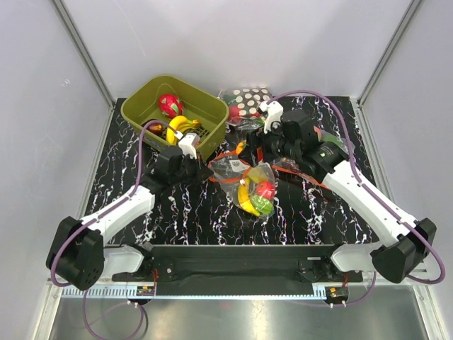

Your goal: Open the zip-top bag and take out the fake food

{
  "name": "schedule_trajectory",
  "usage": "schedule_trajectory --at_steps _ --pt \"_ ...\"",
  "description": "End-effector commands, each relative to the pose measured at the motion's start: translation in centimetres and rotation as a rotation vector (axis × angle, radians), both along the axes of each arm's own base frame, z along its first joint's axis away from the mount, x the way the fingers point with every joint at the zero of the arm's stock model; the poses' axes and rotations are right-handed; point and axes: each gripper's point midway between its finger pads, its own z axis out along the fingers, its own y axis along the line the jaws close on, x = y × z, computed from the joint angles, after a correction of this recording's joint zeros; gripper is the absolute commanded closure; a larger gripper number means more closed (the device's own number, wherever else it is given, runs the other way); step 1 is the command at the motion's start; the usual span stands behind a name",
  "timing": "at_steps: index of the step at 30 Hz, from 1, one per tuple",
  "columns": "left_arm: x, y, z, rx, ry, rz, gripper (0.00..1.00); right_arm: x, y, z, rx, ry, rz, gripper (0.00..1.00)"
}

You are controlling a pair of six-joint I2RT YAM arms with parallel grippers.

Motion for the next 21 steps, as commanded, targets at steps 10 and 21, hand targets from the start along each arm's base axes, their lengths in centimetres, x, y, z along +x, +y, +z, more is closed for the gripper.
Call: schedule_trajectory --at_steps 10,21 --pt "0.2 -0.4 2.0 -0.034 -0.078 -0.028 1.0 5.6 3.0 5.8 0.173 -0.192 -0.021 0.57" --pt "-0.4 -0.5 2.8 -0.067 -0.082 -0.039 1.0 15.9 11.1 2.1 0.152 -0.139 0.092 0.53"
